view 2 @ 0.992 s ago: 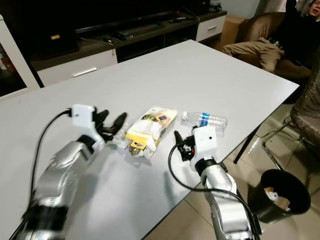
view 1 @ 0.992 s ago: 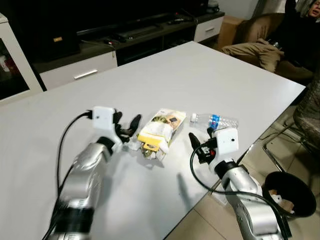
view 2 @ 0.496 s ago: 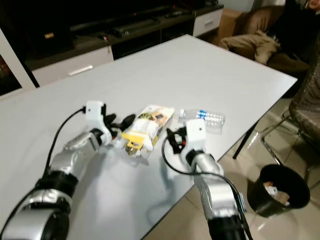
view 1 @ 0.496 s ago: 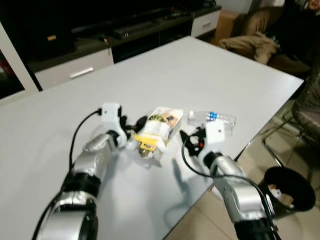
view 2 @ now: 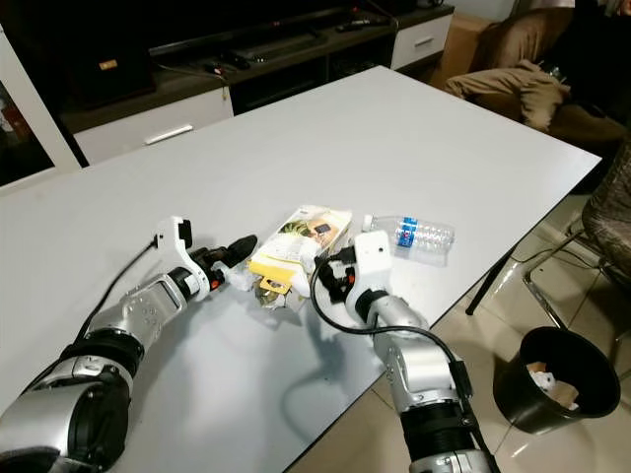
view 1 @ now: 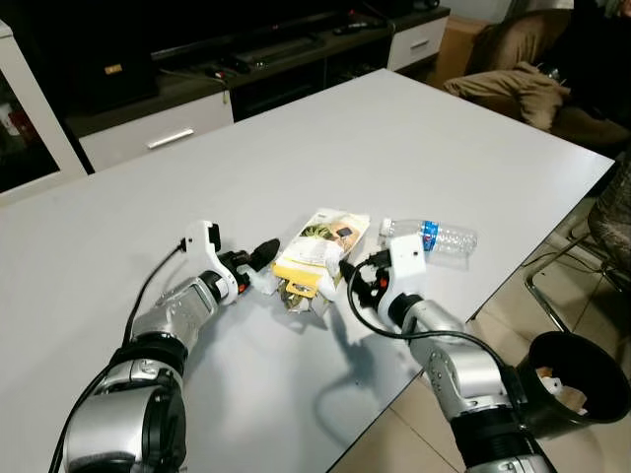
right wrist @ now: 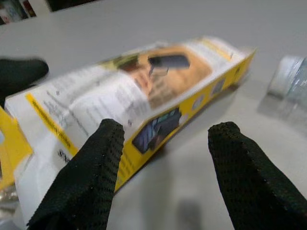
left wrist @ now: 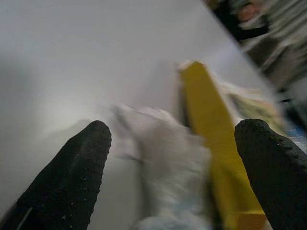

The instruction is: Picking trash to rubbish bin

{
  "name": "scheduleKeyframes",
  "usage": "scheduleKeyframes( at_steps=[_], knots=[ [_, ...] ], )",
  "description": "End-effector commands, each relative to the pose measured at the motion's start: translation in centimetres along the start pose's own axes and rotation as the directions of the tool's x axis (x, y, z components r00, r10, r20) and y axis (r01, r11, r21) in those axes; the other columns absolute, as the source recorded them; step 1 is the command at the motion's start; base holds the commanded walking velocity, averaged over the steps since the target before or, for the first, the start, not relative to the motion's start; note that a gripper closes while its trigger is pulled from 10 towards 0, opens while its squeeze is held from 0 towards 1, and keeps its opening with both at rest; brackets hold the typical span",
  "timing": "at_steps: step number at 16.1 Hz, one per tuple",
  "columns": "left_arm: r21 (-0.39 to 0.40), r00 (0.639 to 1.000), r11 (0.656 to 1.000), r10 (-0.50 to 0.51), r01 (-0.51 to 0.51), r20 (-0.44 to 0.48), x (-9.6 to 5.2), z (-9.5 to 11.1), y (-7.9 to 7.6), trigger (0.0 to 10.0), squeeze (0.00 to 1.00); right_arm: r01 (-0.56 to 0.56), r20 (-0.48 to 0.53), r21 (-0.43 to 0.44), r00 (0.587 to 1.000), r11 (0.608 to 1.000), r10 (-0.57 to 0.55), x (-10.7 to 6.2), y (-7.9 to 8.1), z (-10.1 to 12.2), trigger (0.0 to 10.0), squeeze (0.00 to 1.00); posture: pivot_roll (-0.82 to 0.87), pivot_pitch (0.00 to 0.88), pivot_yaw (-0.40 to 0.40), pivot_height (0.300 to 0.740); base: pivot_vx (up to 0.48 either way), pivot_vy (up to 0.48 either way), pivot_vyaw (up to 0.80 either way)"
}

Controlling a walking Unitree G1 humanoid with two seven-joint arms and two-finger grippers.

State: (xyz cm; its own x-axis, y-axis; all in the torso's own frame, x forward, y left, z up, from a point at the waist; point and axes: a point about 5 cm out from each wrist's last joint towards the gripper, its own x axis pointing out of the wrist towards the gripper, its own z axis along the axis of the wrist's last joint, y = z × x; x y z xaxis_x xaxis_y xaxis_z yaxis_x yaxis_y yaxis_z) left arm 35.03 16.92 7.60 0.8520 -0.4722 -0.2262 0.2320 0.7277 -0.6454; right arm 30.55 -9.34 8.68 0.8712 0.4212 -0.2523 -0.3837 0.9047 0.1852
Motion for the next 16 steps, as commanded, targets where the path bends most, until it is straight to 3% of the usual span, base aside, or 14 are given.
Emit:
scheduleKeyframes(
  at_steps=[1,3,6,10,11,13,14,15,16],
  knots=[
    [-0.074,0.997,0.994,-0.077,0.076,-0.005,0.4,0.0,-0.9,10.0,1.00,-0.025,-0.001,0.012,1.000,1.000,0.025,0.3,0.4,0.3,10.0,0.00,-0.21,0.013,0.018,0.740,0.000,0.000,0.00],
    [-0.170,0.993,0.979,-0.114,0.116,0.019,0.7,0.0,-1.3,10.0,1.00,-0.033,-0.007,0.009,0.999,0.999,0.033,0.4,0.5,0.1,10.0,0.00,-0.20,0.013,0.017,0.740,0.000,0.000,0.00],
    [-0.094,0.972,0.977,-0.203,0.193,-0.116,0.9,-1.6,-2.2,10.0,1.00,-0.047,-0.009,0.003,0.999,0.999,0.047,0.6,0.7,0.1,10.0,0.00,-0.20,0.013,0.017,0.740,0.000,0.000,0.00],
    [-0.023,0.959,0.982,-0.186,0.185,-0.213,0.8,-2.8,-2.0,10.0,1.00,-0.095,-0.013,0.004,0.995,0.995,0.095,1.0,1.3,0.0,10.0,0.00,-0.20,0.006,0.015,0.740,0.000,0.000,0.00],
    [0.019,0.951,0.980,-0.186,0.197,-0.248,0.6,-3.2,-1.8,10.0,0.00,-0.113,-0.014,-0.016,0.993,0.993,0.113,1.3,1.5,0.0,10.0,0.00,-0.20,0.002,0.015,0.740,0.000,0.000,0.00],
    [0.009,0.950,0.978,-0.198,0.206,-0.242,0.6,-3.1,-1.8,10.0,0.00,-0.121,-0.009,-0.015,0.993,0.993,0.121,1.4,1.7,0.2,10.0,0.00,-0.19,0.000,0.012,0.740,0.000,0.000,0.00],
    [-0.003,0.950,0.977,-0.206,0.211,-0.235,0.5,-3.0,-1.8,3.8,0.00,-0.124,-0.007,-0.023,0.992,0.992,0.124,1.5,1.7,0.3,10.0,0.00,-0.19,0.000,0.012,0.740,0.000,0.000,0.00],
    [-0.001,0.950,0.977,-0.206,0.212,-0.236,0.5,-3.0,-1.8,0.0,0.00,-0.125,-0.007,-0.023,0.992,0.992,0.124,1.5,1.7,0.3,10.0,0.00,-0.19,0.000,0.012,0.740,0.000,0.000,0.00],
    [-0.019,0.946,0.974,-0.225,0.227,-0.233,0.4,-3.0,-1.8,0.0,0.00,-0.127,-0.007,-0.024,0.992,0.992,0.127,1.6,1.7,0.2,10.0,0.00,-0.19,0.000,0.011,0.740,0.000,0.000,0.00]
  ],
)
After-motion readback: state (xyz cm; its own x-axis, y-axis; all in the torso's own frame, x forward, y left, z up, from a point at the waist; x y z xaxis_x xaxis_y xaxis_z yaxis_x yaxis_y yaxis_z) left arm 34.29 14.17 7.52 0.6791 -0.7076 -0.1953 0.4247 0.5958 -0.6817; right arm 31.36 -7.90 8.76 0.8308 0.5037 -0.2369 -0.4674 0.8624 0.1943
